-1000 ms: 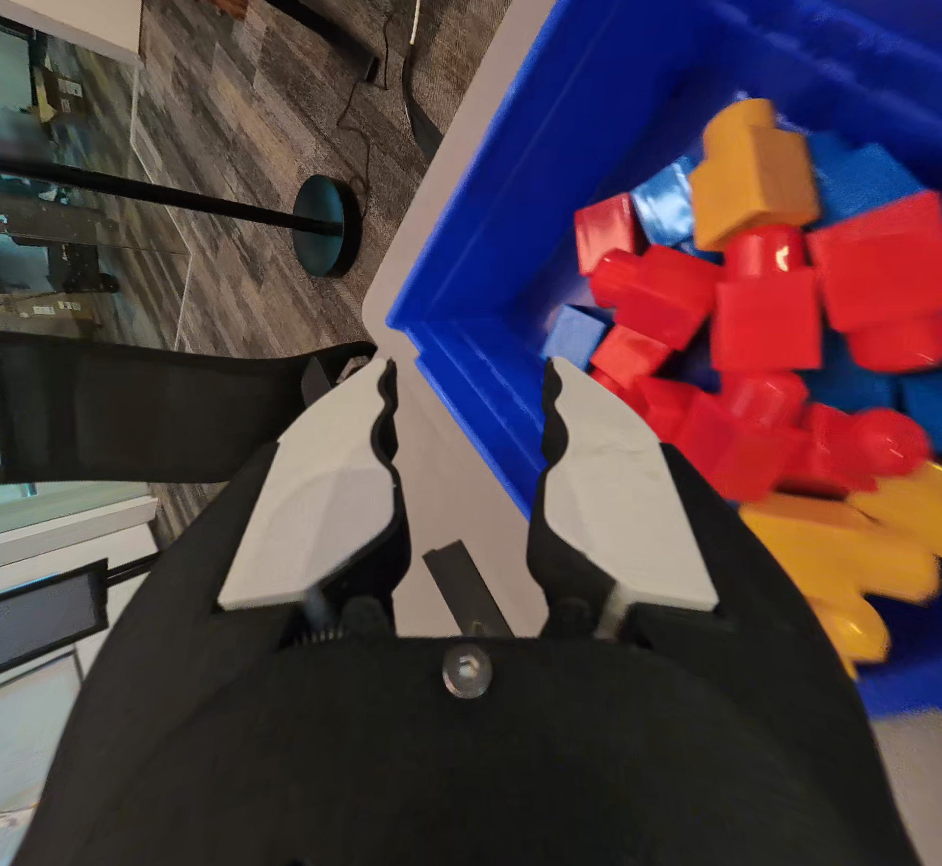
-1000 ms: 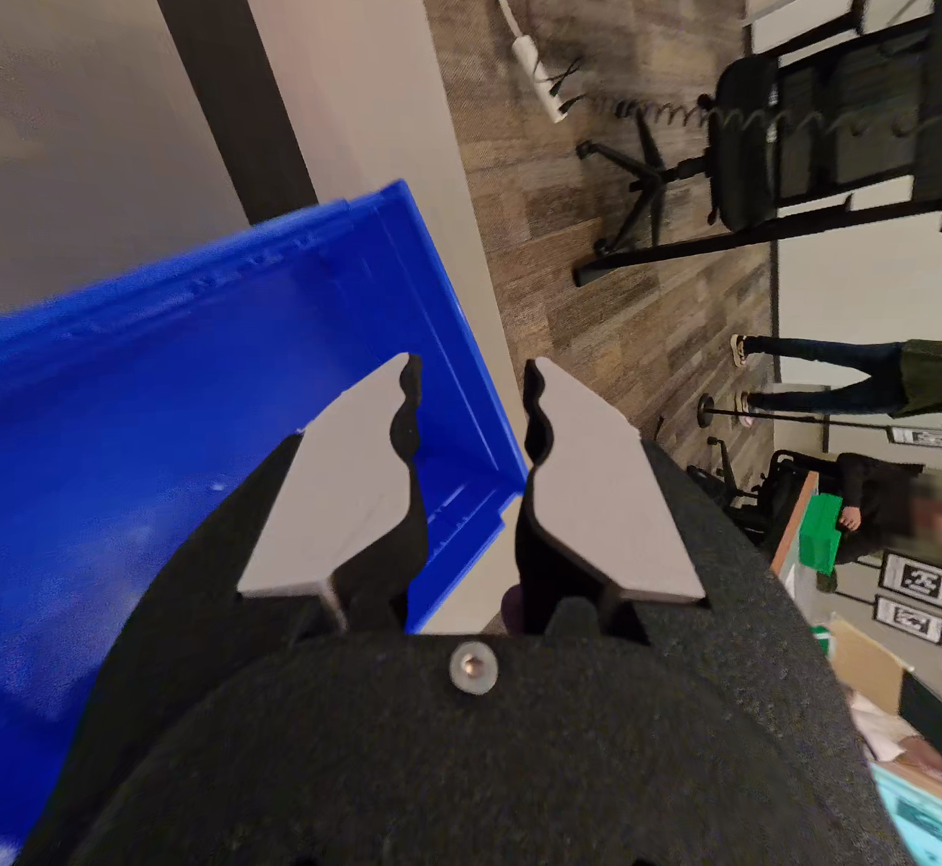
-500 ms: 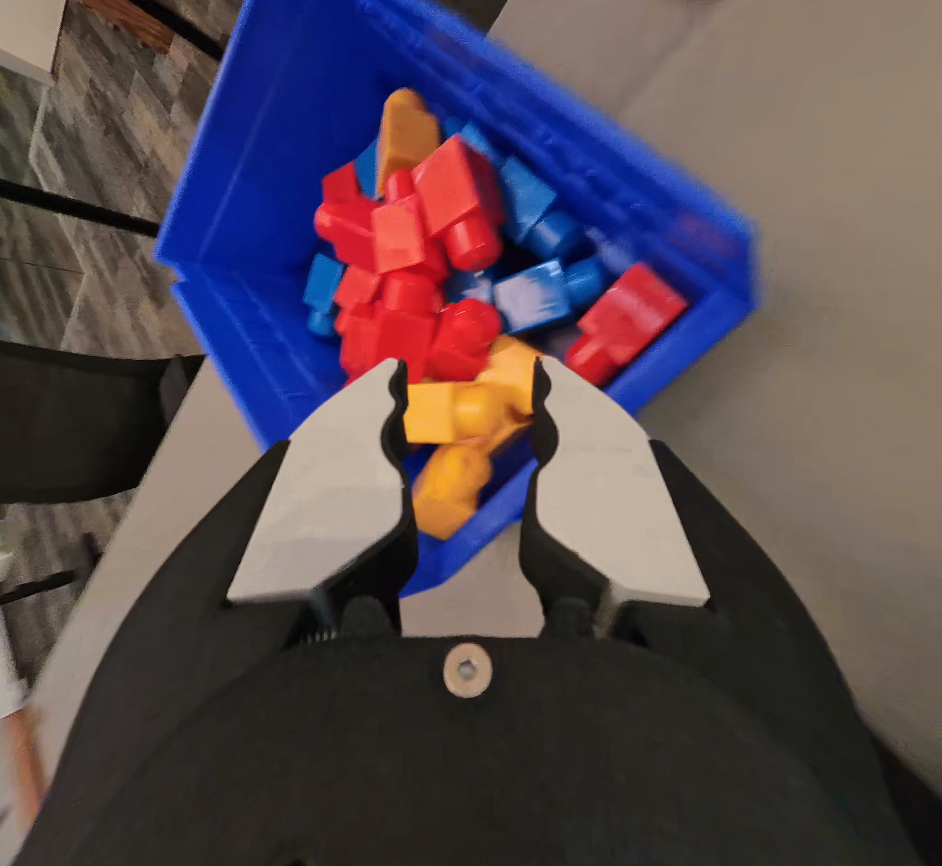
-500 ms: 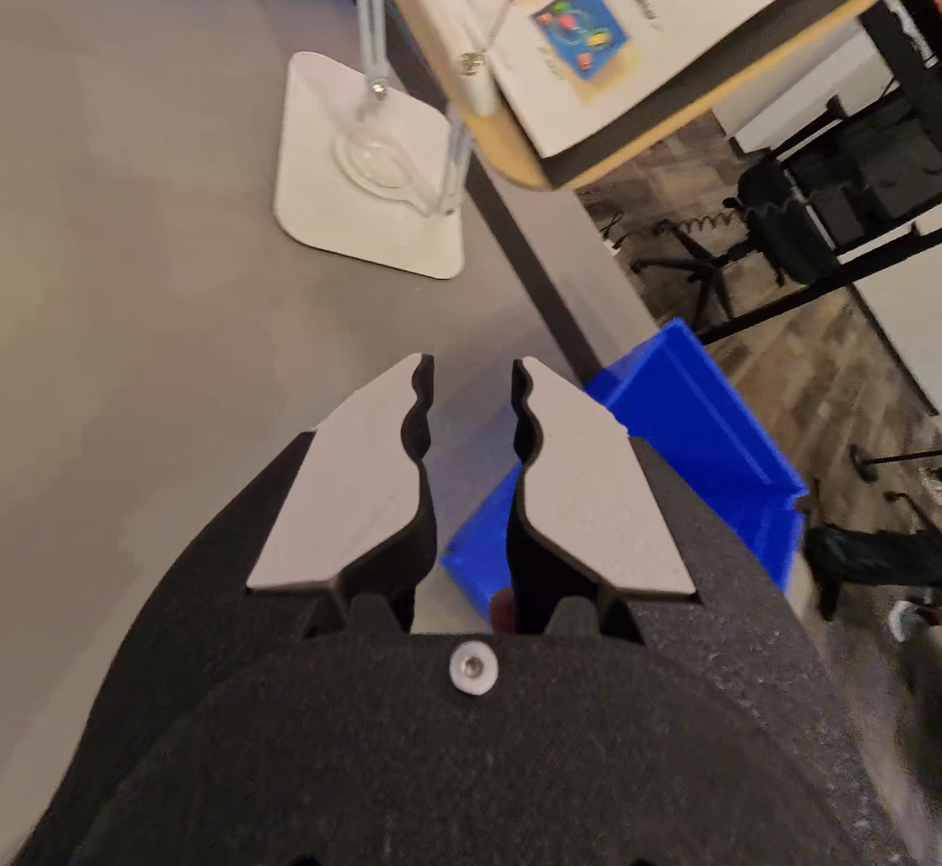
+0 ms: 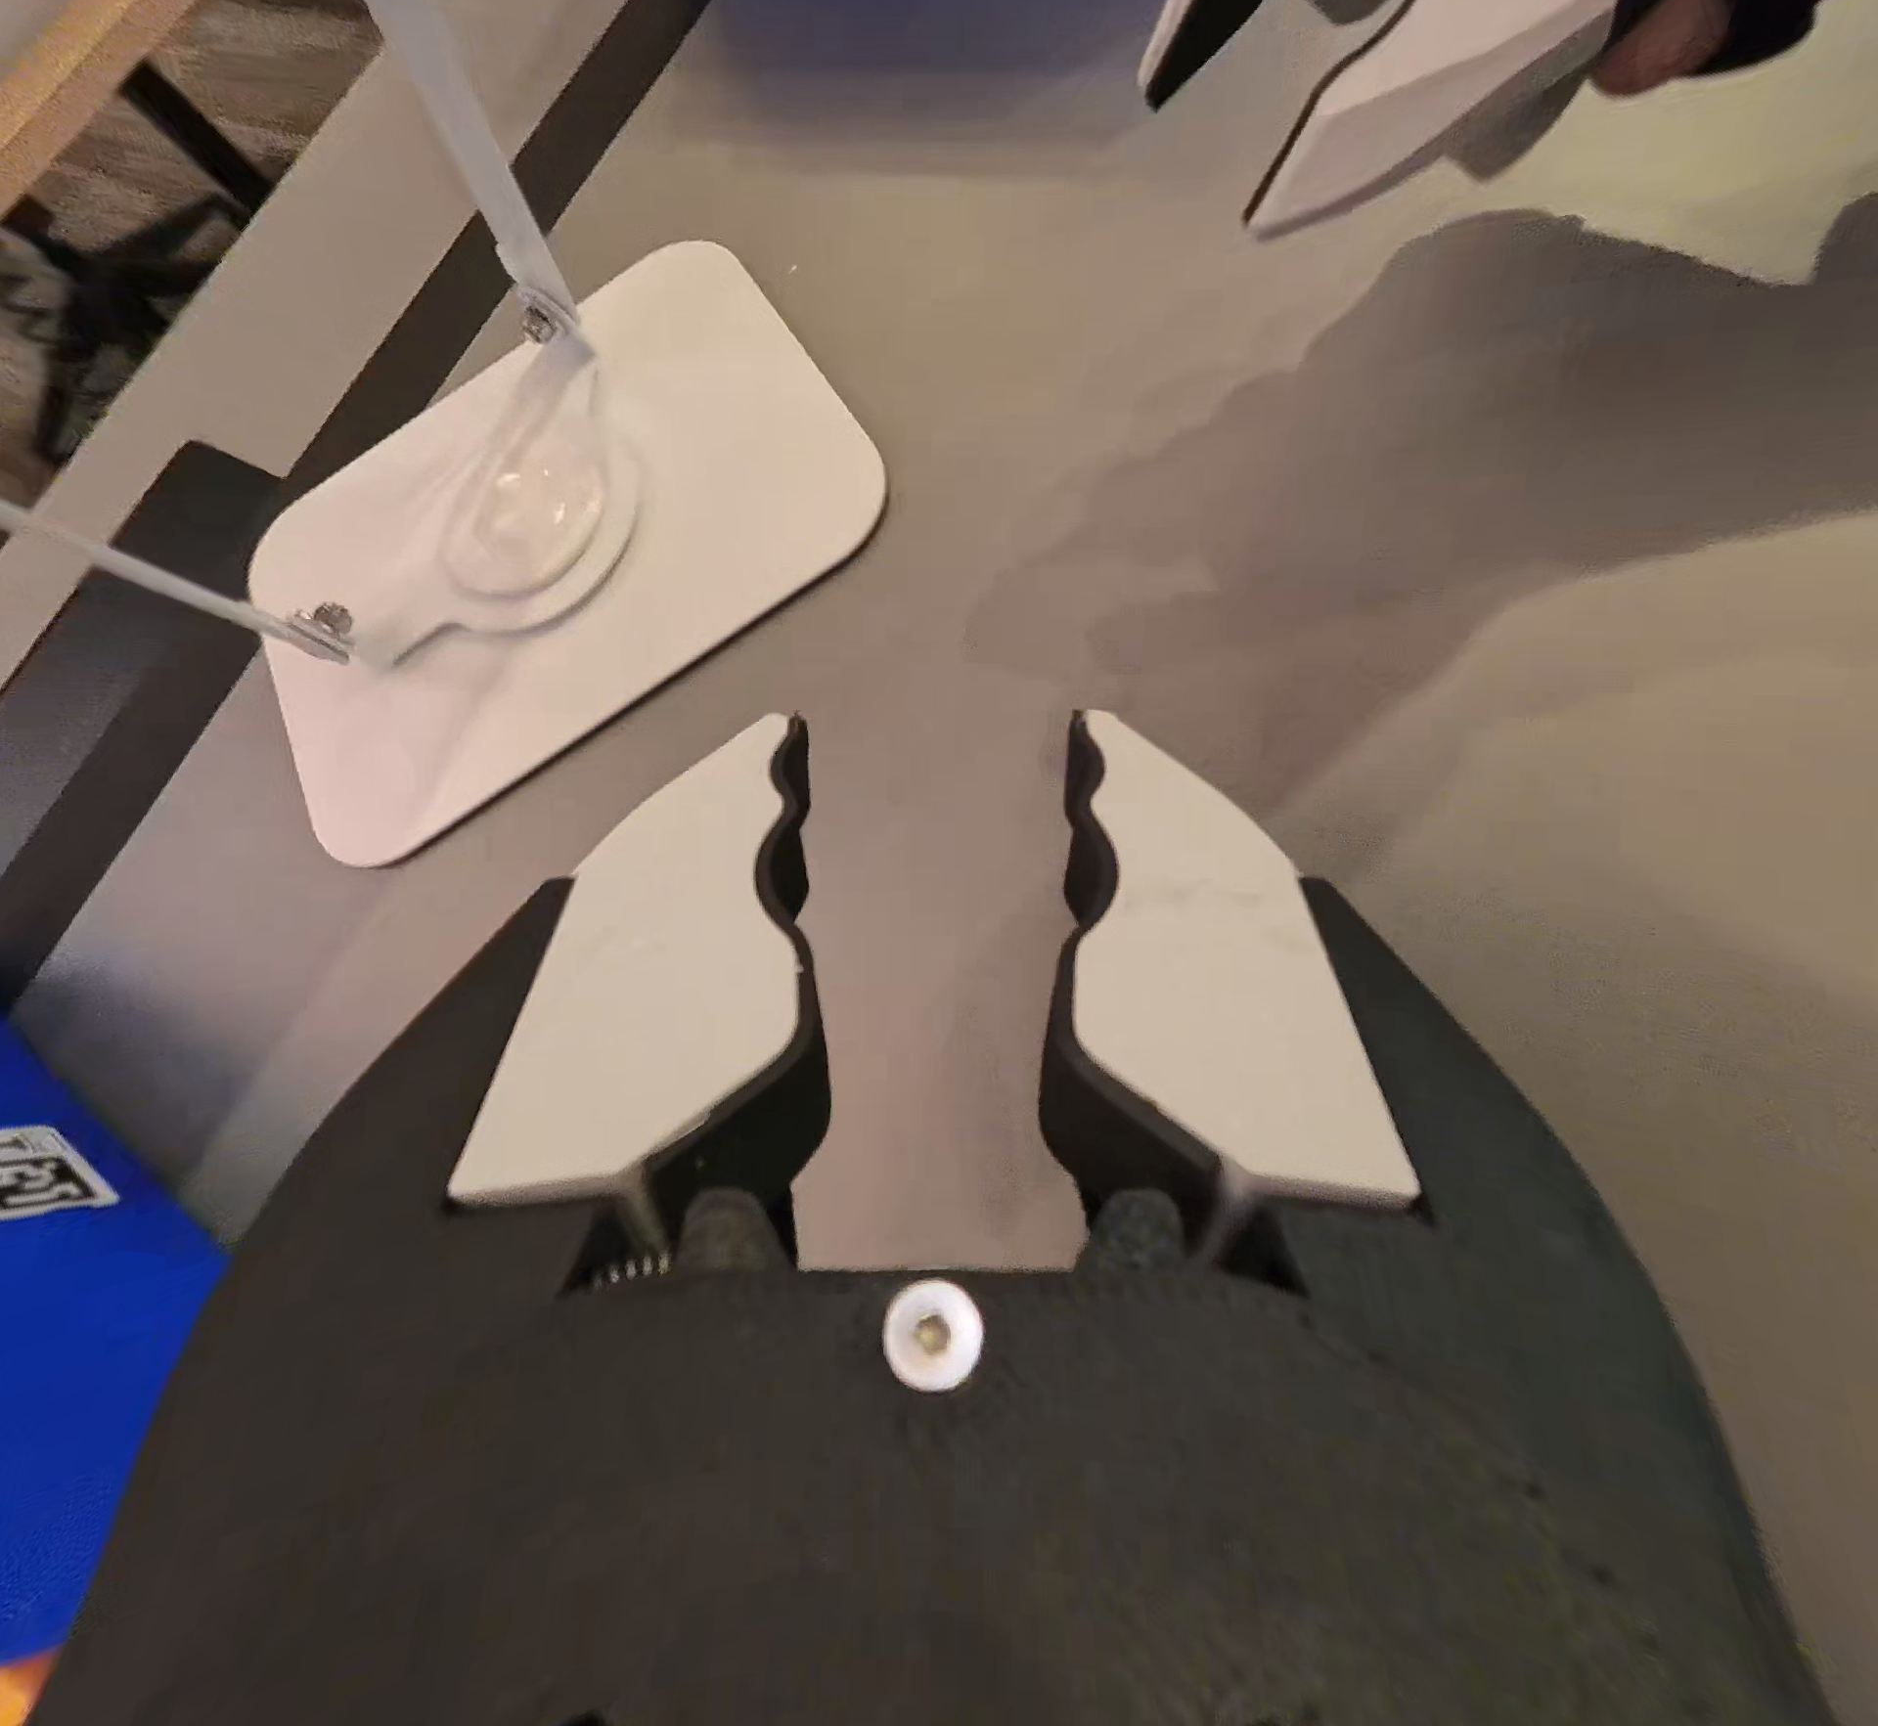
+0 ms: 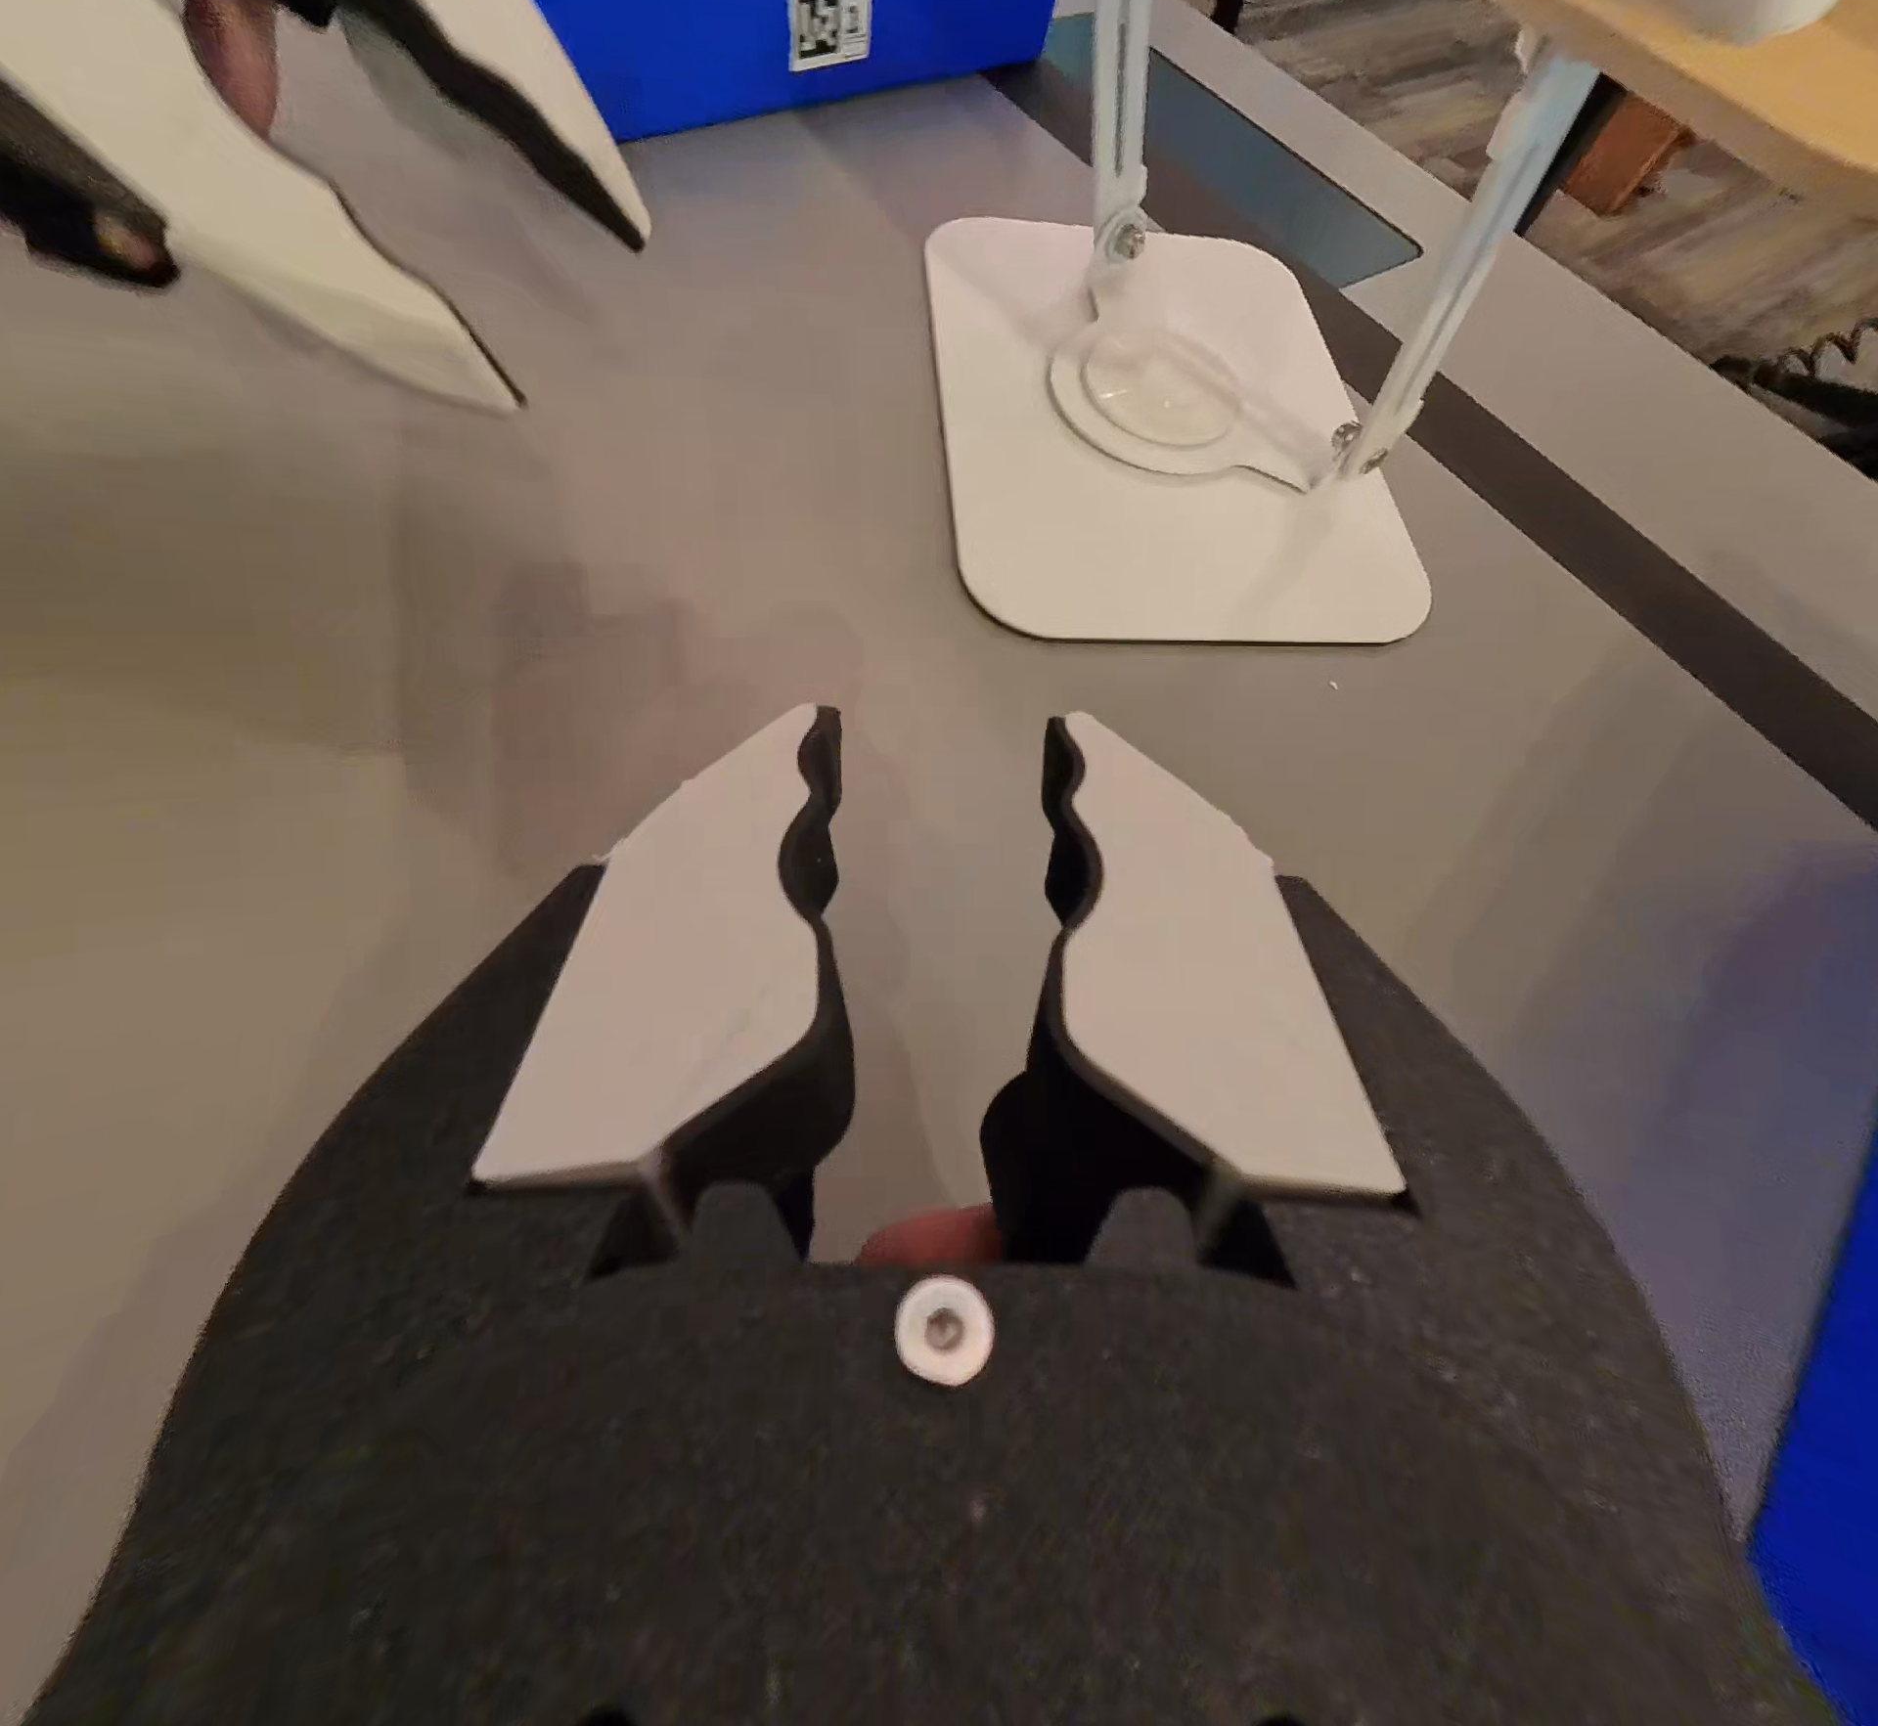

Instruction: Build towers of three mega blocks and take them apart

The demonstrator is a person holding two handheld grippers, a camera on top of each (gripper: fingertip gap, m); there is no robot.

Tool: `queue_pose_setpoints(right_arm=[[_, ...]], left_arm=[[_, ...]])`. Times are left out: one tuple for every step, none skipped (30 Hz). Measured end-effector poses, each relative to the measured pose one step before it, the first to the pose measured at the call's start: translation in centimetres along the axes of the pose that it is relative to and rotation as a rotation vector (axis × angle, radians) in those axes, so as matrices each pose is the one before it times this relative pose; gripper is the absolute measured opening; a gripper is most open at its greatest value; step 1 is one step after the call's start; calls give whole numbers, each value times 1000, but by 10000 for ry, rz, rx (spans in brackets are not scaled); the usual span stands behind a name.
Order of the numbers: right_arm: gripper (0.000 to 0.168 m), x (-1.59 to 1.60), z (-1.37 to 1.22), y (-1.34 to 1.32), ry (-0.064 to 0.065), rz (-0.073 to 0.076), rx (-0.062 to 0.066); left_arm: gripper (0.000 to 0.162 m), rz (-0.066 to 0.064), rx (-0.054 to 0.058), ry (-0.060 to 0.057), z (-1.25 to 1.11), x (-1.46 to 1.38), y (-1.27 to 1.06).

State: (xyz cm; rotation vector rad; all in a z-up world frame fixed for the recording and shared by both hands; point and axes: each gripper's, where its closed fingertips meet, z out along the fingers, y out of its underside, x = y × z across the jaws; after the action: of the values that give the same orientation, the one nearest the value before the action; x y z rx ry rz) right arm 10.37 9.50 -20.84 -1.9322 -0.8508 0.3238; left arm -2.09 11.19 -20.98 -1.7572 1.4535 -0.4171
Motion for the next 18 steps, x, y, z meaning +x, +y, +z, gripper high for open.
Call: queue_pose_setpoints(right_arm=[[41, 327, 727, 23, 60, 197, 7], [42, 198, 641, 19, -26, 159, -25], [43, 282, 516, 5, 55, 96, -8], [44, 322, 400, 0, 120, 63, 11], [45, 295, 361, 47, 99, 58, -3], [48, 294, 347, 176, 91, 61, -72], [51, 306, 331, 306, 95, 69, -145], [52, 269, 294, 356, 72, 70, -157], [56, 188, 258, 302, 58, 72, -93], [58, 161, 217, 266, 61, 54, -27], [57, 171, 190, 370, 78, 42, -49], [55, 65, 233, 474, -6, 79, -104], [55, -24, 175, 429, -82, 125, -194], [57, -18, 131, 246, -64, 44, -170], [61, 19, 92, 90, -6, 29, -85], [66, 86, 122, 131, 28, 56, -116], [68, 6, 172, 244, -22, 25, -192], [70, -77, 245, 344, -55, -37, -287]], left_arm=[[46, -69, 110, -223, 880, -146, -364], [46, -405, 265, 5, 821, 16, -465], [49, -588, 172, 160, 811, 155, -248], [53, -454, -19, -10, 766, -94, 66], [57, -284, -41, -159, 714, -250, 160], [59, -224, -103, -183, 658, -259, 322], [66, -275, -114, -128, 596, -222, 364], [73, -330, -105, -127, 555, -211, 368], [82, -341, -88, -53, 555, -107, 380], [90, -246, -157, -86, 572, -169, 493], [96, 16, -329, -190, 580, -240, 698], [99, 150, -499, -177, 381, -125, 598], [99, 196, -148, -31, 201, 160, 118], [99, 109, 3, 9, 74, 192, -88], [100, 23, -157, 52, 155, 202, 161], [102, -46, -283, 117, 234, 197, 345], [102, -168, -96, 153, 95, 108, 112], [103, -215, -100, 118, 87, -41, 124]])
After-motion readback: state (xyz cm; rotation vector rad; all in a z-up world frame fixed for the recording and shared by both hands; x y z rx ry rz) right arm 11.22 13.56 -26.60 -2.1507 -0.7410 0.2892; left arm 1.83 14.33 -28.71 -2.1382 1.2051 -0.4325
